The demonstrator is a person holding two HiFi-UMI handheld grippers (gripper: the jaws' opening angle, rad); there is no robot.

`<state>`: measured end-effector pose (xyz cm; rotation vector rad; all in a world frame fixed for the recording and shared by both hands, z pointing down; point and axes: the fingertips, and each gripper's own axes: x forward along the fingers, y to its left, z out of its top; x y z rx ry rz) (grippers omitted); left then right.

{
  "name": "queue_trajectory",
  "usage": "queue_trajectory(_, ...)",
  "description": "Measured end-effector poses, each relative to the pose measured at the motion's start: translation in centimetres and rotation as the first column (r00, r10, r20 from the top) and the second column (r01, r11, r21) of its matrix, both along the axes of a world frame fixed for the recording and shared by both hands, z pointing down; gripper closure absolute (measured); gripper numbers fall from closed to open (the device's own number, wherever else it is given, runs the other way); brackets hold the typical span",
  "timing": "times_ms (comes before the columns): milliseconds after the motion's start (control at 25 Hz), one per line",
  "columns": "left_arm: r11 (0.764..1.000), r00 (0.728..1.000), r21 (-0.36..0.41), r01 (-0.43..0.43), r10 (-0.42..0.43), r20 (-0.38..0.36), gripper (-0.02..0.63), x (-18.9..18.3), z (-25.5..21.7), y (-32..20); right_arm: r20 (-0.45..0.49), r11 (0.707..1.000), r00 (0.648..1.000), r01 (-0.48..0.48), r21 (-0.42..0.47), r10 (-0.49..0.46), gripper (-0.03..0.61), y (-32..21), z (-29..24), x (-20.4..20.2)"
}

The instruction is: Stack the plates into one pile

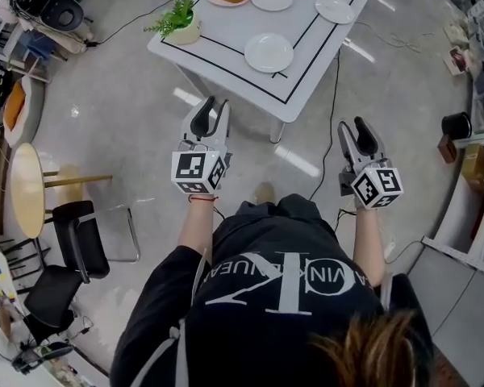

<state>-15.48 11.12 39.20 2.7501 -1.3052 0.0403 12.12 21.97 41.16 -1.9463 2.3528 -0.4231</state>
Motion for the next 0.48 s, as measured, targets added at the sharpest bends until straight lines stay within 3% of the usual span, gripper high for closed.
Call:
queue_trajectory(240, 0.999, 1.000, -0.027, -0.023, 0.023, -0.008, 0.480, 1.0, 1.2, -1.8, 0.001, 1.000, 1.000, -0.021, 0.009, 0.021, 0.377, -2.2, 0.0, 0.1)
queue_trajectory(480, 0.999, 0.999, 0.003, -0.038, 0.038, 0.013, 0.480, 1.9, 0.6, -4.1, 0.008, 1.000, 1.000, 0.006, 0.027, -0.006, 0.378, -6.0, -0.2, -0.2)
